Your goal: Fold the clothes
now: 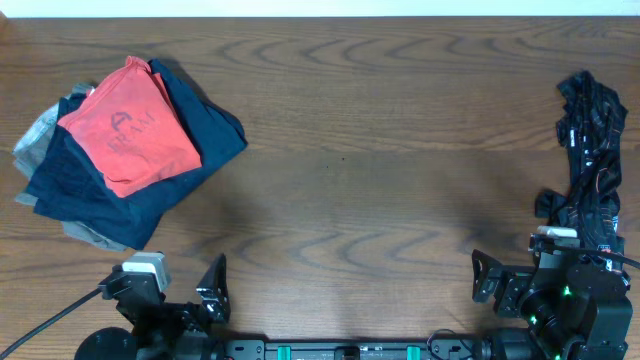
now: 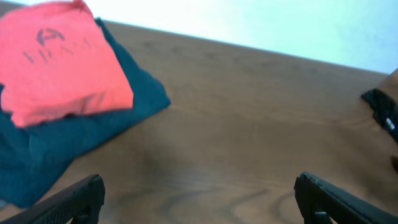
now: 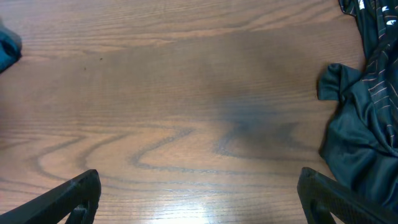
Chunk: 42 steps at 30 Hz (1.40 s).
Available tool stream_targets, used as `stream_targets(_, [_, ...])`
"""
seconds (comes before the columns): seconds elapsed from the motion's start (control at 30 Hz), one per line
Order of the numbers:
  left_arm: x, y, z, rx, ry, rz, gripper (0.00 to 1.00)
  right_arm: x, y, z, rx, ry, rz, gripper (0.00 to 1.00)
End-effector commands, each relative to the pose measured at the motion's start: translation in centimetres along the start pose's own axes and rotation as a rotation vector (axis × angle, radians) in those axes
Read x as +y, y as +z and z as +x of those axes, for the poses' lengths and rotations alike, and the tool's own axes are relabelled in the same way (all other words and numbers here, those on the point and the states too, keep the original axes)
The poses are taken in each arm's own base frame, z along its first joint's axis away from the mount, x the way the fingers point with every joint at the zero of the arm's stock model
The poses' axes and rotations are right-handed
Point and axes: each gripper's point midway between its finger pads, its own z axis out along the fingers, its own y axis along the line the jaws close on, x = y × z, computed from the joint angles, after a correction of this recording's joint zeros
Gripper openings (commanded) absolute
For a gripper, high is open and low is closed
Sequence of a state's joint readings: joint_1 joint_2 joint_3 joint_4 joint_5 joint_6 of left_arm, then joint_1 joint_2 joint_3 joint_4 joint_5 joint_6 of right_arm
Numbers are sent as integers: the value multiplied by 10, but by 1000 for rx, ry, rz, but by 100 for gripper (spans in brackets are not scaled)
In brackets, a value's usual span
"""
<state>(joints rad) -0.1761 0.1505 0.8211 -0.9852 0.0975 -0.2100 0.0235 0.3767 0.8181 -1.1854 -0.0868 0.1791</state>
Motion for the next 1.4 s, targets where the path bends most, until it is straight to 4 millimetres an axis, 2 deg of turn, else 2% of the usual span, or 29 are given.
stream_targets(0.0, [3, 1, 9, 31, -5, -14, 98, -1, 1, 2, 3, 7, 4, 99])
stream_targets(0.17, [8, -1, 26, 100, -8, -34, 98, -1, 1, 2, 2, 6, 4, 99])
stream_targets(0.37, [13, -3, 43, 170, -11, -54, 98, 1, -2, -3, -127, -19, -23, 99])
stream_targets(0.57, [13, -3, 43, 172, -11, -54, 98, 10, 24, -11, -369, -151, -104, 99])
stream_targets(0.67, [13, -3, 43, 172, -11, -54, 98, 22, 45, -28, -493, -250, -157, 99])
stream_targets(0.8, [13, -3, 43, 172, -11, -54, 98, 30, 59, -50, -695, -390, -165, 99])
stream_targets(0.87, [13, -3, 43, 172, -11, -54, 98, 30, 70, -50, -761, -408, -162, 99])
stream_targets(0.93, [13, -3, 43, 172, -11, -54, 98, 27, 86, -40, -757, -407, -163, 99])
stream_targets(0.97, [13, -3, 43, 172, -11, -54, 98, 23, 96, -29, -687, -398, -158, 99])
stream_targets(1.37, [13, -3, 43, 172, -11, -54, 98, 19, 99, -28, -675, -382, -142, 99])
